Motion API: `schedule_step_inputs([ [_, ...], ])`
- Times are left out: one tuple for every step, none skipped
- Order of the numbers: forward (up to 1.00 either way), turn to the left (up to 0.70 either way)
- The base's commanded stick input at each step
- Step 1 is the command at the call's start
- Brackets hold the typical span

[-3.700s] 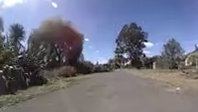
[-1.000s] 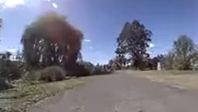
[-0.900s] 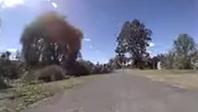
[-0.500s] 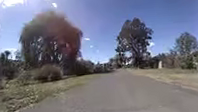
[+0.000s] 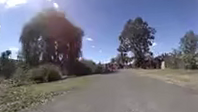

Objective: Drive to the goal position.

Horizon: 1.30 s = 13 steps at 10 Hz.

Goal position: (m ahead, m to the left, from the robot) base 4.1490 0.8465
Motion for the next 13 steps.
schedule_step_inputs([
  [1.0, -0.26],
  [1.0, -0.12],
  [1.0, -0.01],
  [1.0, -0.01],
  [1.0, -0.01],
  [1.0, -0.37],
  [1.0, -0.23],
  [1.0, -0.1],
  [1.0, -0.03],
  [1.0, -0.07],
  [1.0, -0.11],
  [1.0, -0.1],
  [1.0, -0.07],
])
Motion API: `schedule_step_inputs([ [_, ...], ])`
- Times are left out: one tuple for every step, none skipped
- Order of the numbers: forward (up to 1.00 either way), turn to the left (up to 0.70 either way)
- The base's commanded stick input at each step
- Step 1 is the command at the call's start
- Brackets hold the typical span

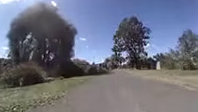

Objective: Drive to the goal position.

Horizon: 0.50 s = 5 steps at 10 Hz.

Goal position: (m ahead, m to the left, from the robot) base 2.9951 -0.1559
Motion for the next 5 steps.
schedule_step_inputs([
  [1.0, -0.01],
  [1.0, -0.01],
  [1.0, -0.01],
  [1.0, -0.01],
  [1.0, -0.01],
])
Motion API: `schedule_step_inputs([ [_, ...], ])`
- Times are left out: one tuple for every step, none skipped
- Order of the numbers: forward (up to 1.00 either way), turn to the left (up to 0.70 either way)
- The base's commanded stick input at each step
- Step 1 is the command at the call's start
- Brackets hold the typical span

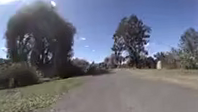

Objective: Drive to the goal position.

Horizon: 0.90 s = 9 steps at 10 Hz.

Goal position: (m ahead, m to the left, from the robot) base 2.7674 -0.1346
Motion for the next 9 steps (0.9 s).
schedule_step_inputs([
  [1.0, -0.01],
  [1.0, -0.01],
  [1.0, -0.01],
  [1.0, -0.01],
  [1.0, -0.01],
  [1.0, -0.01],
  [1.0, -0.01],
  [1.0, -0.01],
  [1.0, -0.01],
])
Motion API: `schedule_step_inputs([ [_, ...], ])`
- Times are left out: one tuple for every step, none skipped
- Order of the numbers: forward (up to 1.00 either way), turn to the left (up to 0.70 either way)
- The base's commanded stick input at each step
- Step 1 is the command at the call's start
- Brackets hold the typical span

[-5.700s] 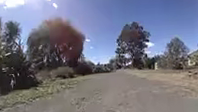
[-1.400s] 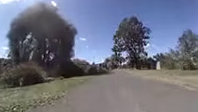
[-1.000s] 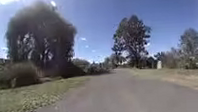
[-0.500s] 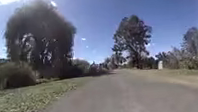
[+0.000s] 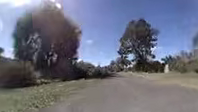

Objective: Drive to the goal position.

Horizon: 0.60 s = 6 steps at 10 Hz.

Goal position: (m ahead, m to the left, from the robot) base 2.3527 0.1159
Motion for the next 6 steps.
schedule_step_inputs([
  [1.0, -0.01],
  [1.0, -0.01],
  [1.0, -0.01],
  [1.0, -0.01],
  [1.0, -0.01],
  [1.0, -0.01],
])
